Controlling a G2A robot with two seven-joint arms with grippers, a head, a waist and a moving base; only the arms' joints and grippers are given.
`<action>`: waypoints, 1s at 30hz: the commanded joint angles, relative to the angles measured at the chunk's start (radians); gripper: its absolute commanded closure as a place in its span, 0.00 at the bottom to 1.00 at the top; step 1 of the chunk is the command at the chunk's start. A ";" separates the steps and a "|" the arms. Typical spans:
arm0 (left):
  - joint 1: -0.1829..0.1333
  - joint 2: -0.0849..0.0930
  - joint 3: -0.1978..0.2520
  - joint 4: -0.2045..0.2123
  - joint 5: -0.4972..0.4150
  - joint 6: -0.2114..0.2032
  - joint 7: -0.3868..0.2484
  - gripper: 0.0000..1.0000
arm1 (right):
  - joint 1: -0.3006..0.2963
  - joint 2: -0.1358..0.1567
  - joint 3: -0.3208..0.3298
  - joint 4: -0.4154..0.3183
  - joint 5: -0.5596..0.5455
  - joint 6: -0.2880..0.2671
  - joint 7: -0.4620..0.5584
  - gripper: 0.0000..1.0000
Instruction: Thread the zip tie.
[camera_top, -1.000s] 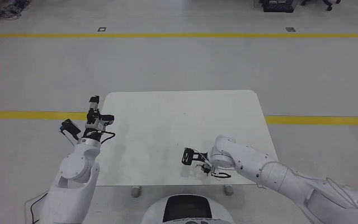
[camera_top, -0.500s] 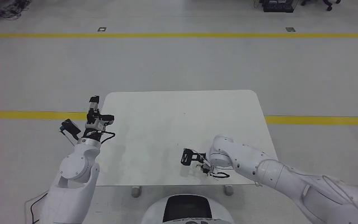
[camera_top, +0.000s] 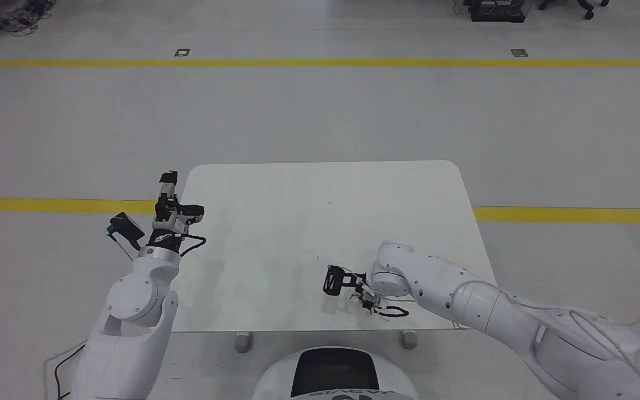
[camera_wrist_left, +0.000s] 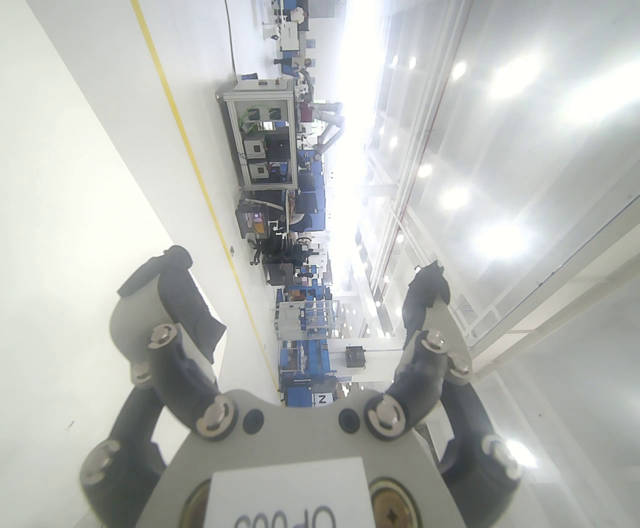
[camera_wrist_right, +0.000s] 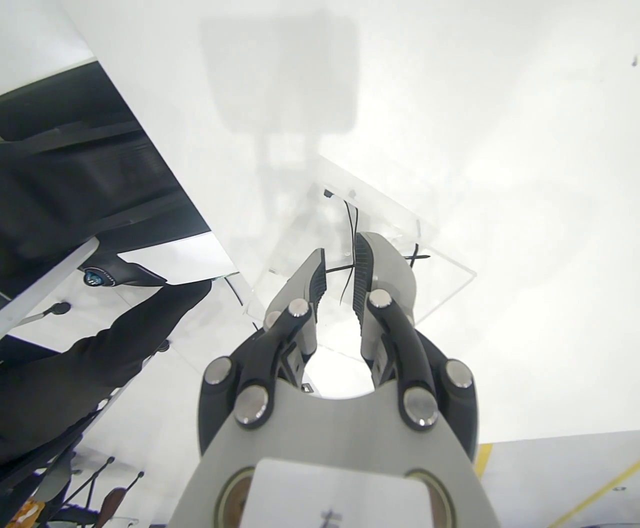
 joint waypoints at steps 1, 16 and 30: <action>0.000 0.000 0.000 0.000 0.000 0.000 0.000 0.00 | 0.002 -0.003 -0.004 0.006 0.003 0.000 0.000 0.89; 0.000 0.000 0.000 0.000 0.000 0.000 0.000 0.00 | 0.000 -0.024 -0.005 0.041 0.007 0.000 0.011 0.90; 0.000 0.000 0.000 0.000 0.000 0.000 0.000 0.00 | 0.001 -0.032 -0.005 0.057 0.010 0.000 0.010 0.94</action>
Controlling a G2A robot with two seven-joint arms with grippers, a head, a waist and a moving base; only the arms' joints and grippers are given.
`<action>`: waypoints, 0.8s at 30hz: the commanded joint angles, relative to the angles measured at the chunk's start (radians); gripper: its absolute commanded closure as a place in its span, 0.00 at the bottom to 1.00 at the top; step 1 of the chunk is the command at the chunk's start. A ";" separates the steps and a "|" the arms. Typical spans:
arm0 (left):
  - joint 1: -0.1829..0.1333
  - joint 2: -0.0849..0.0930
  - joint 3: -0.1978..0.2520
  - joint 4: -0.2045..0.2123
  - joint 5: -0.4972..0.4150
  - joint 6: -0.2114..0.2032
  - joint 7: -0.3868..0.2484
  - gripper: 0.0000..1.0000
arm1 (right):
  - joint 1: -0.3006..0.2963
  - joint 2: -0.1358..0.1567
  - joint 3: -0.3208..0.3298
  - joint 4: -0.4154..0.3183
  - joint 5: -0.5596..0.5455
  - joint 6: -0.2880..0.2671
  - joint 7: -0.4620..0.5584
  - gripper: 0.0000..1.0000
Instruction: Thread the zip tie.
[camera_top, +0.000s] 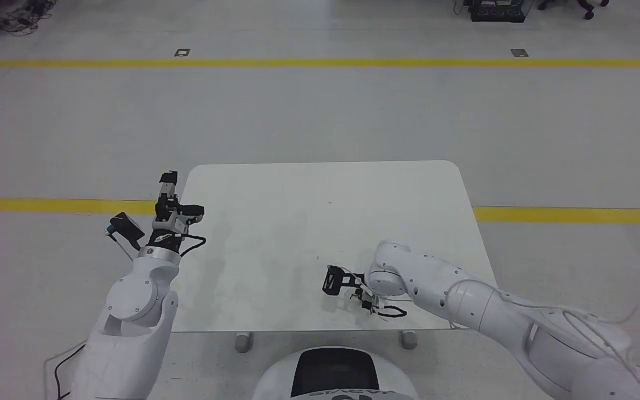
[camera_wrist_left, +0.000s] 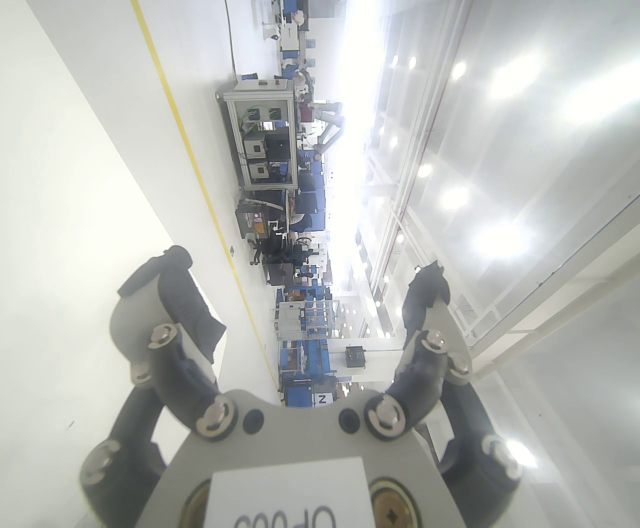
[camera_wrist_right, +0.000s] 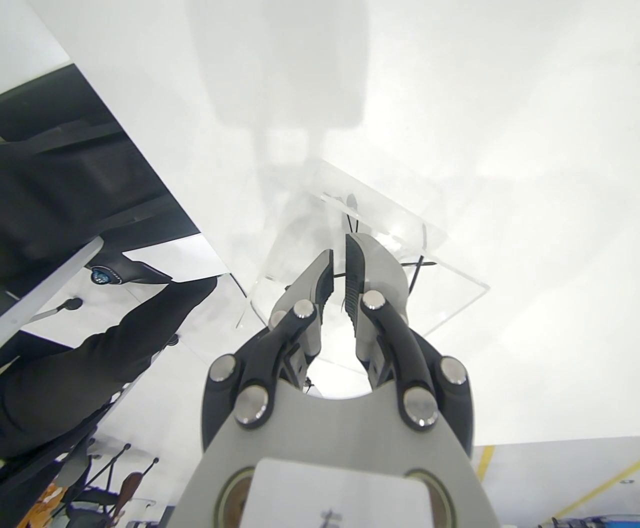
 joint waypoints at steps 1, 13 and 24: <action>0.000 0.000 0.000 0.000 0.000 0.000 0.000 0.00 | 0.000 0.000 0.000 0.001 0.000 0.000 0.000 0.95; 0.000 0.000 0.000 0.000 0.000 0.000 0.000 0.00 | 0.001 -0.001 0.000 0.000 0.000 0.000 -0.001 1.00; 0.000 0.000 0.000 0.000 0.000 0.000 0.000 0.00 | 0.004 0.010 0.000 -0.020 -0.005 0.000 0.000 0.92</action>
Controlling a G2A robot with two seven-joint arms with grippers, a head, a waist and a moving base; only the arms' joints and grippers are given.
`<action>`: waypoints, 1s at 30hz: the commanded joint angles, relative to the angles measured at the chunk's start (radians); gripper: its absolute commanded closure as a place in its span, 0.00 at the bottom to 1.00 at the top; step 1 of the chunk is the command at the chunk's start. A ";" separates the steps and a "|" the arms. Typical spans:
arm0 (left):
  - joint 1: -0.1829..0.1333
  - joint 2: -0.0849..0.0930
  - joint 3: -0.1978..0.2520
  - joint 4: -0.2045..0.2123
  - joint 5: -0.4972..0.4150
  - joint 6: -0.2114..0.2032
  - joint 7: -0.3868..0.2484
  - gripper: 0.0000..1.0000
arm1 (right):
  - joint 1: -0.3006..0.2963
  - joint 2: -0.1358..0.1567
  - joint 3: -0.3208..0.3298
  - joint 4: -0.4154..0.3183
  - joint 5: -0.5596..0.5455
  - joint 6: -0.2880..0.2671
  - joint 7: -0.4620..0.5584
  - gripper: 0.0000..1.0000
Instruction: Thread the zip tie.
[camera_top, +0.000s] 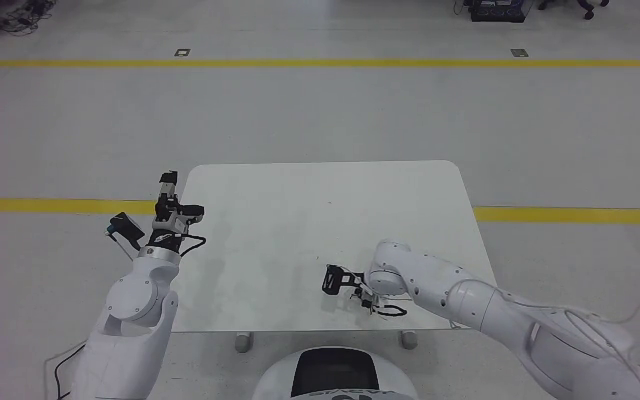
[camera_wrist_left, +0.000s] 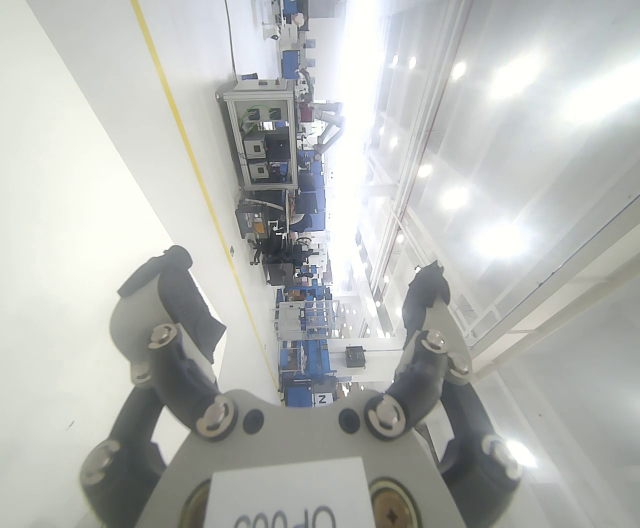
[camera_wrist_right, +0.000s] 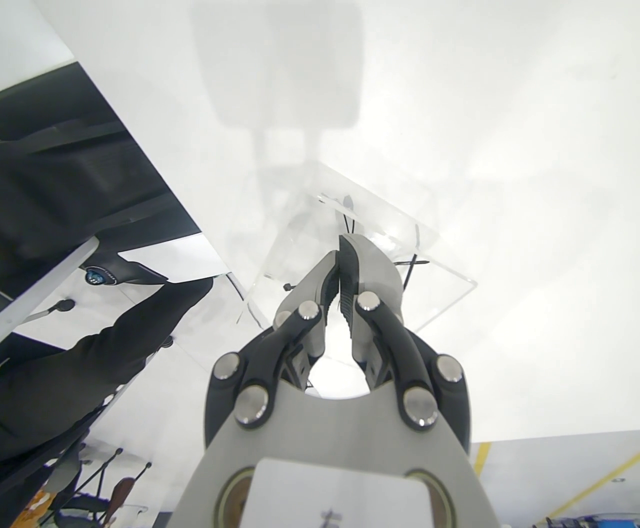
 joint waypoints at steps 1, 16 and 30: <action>0.000 0.000 0.000 0.000 0.000 0.000 0.000 0.00 | 0.000 0.001 0.000 0.003 0.004 0.000 0.000 0.88; 0.000 0.000 0.000 0.000 0.000 0.000 0.000 0.00 | -0.004 -0.008 0.000 0.025 0.010 0.000 0.000 0.91; 0.000 0.000 0.000 0.000 0.000 0.000 0.000 0.00 | -0.006 -0.022 0.000 0.046 0.010 0.000 0.000 1.00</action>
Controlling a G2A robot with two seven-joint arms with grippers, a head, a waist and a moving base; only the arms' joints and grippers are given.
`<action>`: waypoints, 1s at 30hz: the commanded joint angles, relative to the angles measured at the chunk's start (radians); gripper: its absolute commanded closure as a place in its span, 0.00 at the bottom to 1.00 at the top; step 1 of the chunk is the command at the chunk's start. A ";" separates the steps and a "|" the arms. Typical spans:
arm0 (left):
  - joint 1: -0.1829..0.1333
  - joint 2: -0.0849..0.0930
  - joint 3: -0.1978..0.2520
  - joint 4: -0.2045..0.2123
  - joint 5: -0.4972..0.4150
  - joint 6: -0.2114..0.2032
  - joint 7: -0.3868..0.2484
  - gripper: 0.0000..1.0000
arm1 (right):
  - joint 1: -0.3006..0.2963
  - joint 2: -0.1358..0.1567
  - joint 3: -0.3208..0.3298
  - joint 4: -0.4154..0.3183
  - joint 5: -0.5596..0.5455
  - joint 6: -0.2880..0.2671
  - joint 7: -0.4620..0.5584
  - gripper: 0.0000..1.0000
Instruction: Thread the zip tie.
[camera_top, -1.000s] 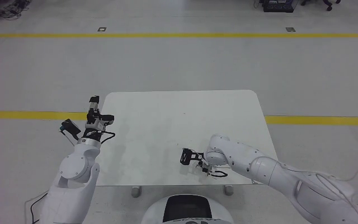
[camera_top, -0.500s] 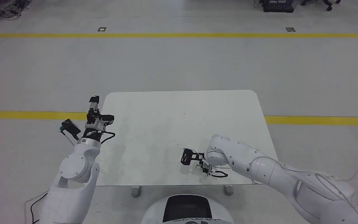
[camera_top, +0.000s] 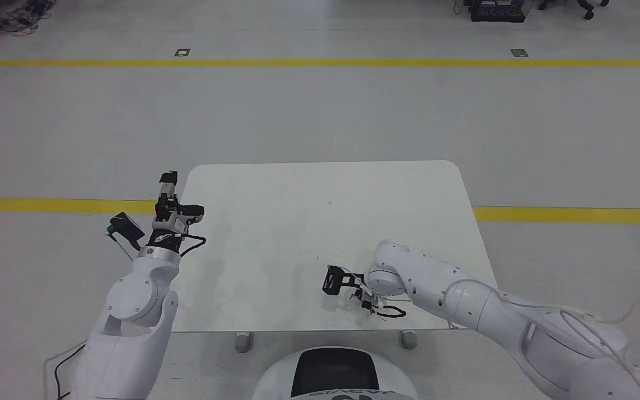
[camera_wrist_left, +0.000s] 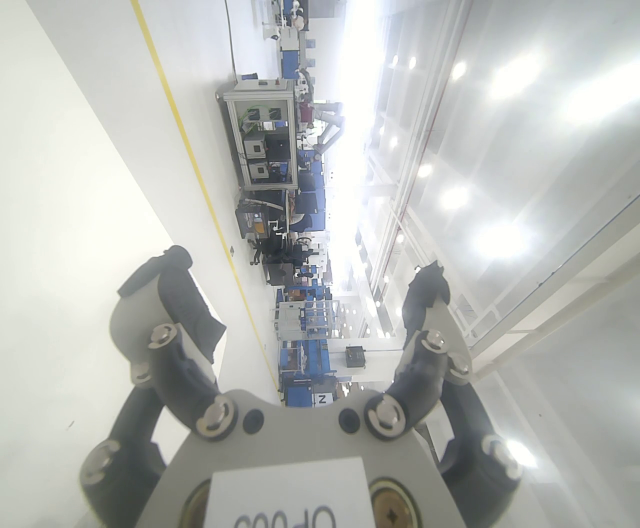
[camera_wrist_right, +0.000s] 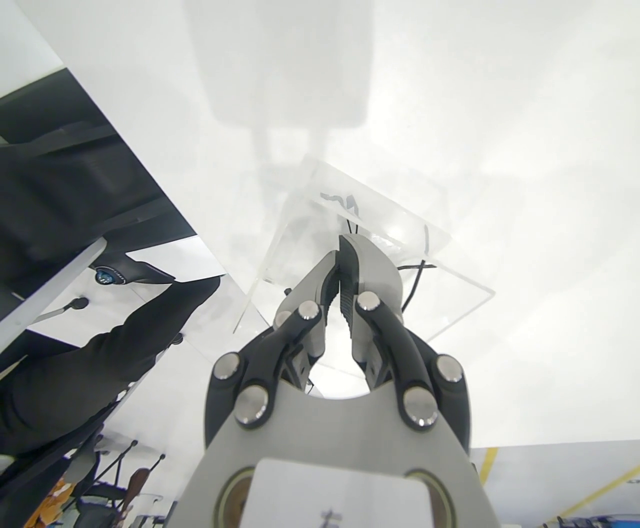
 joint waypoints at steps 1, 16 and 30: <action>0.000 0.000 0.000 0.000 0.000 0.000 0.000 0.00 | 0.000 -0.001 0.000 0.001 -0.001 0.000 -0.002 1.00; 0.000 0.000 0.000 0.000 0.000 0.000 0.000 0.00 | 0.004 0.005 0.000 -0.005 -0.006 0.000 -0.015 0.92; 0.000 0.000 0.000 0.000 0.000 0.000 0.000 0.00 | 0.007 0.006 0.000 -0.011 -0.011 0.000 -0.012 0.92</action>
